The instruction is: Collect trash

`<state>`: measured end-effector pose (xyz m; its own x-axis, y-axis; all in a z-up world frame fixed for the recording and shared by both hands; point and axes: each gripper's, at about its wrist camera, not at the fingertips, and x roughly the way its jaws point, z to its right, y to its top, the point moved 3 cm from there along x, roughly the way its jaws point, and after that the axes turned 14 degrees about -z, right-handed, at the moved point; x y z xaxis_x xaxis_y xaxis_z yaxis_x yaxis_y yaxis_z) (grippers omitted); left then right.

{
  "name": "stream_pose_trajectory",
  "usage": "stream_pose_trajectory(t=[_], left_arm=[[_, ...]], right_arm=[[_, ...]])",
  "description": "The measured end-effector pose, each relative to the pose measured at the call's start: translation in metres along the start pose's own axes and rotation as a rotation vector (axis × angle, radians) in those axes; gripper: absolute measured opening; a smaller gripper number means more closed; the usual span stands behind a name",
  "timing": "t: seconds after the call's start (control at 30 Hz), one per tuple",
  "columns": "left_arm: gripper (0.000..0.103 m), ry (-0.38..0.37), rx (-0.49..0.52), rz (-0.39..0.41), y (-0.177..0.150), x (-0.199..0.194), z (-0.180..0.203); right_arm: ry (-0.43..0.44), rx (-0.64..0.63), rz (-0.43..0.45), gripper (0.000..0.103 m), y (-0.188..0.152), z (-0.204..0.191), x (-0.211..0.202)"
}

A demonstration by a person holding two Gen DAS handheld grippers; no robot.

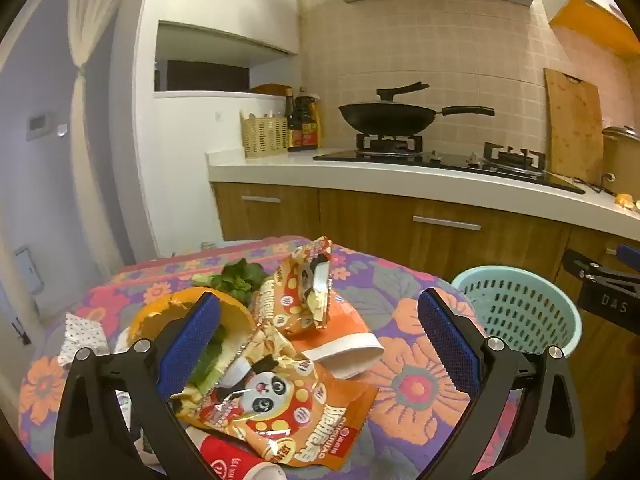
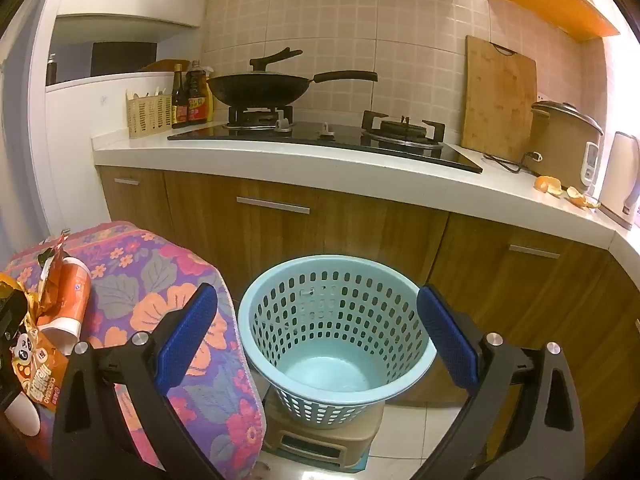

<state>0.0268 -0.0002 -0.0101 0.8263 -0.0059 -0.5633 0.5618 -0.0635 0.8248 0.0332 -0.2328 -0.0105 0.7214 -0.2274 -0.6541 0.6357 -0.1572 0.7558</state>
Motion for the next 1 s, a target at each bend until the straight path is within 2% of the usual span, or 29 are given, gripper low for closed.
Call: stream_pose_trajectory(t=[0.33, 0.43, 0.53, 0.63, 0.7, 0.83, 0.93, 1.0], left_arm=[[0.095, -0.012, 0.01, -0.01, 0.002, -0.002, 0.006], [0.096, 0.036, 0.003, -0.012, 0.002, -0.004, 0.008], [0.096, 0.035, -0.007, -0.037, -0.004, 0.006, 0.005], [0.096, 0.103, -0.01, -0.069, -0.003, 0.013, 0.003], [0.096, 0.094, -0.01, -0.089, -0.003, 0.015, 0.003], [0.096, 0.097, 0.01, -0.065, -0.004, 0.009, 0.007], [0.096, 0.048, 0.005, -0.055, -0.003, 0.009, 0.006], [0.095, -0.012, -0.003, -0.053, -0.003, 0.006, 0.002]], right_arm=[[0.006, 0.012, 0.004, 0.095, 0.003, -0.002, 0.0], [0.006, 0.007, 0.004, 0.095, 0.003, -0.001, 0.001], [0.006, 0.007, 0.004, 0.095, 0.003, -0.001, 0.002], [0.005, 0.004, 0.004, 0.095, 0.003, -0.002, 0.0], [0.005, 0.004, 0.004, 0.095, 0.003, -0.001, 0.0], [0.004, 0.002, 0.003, 0.095, 0.004, -0.002, 0.002], [0.003, 0.002, 0.004, 0.095, 0.005, -0.002, 0.002], [0.005, 0.005, 0.006, 0.095, 0.005, -0.001, 0.002]])
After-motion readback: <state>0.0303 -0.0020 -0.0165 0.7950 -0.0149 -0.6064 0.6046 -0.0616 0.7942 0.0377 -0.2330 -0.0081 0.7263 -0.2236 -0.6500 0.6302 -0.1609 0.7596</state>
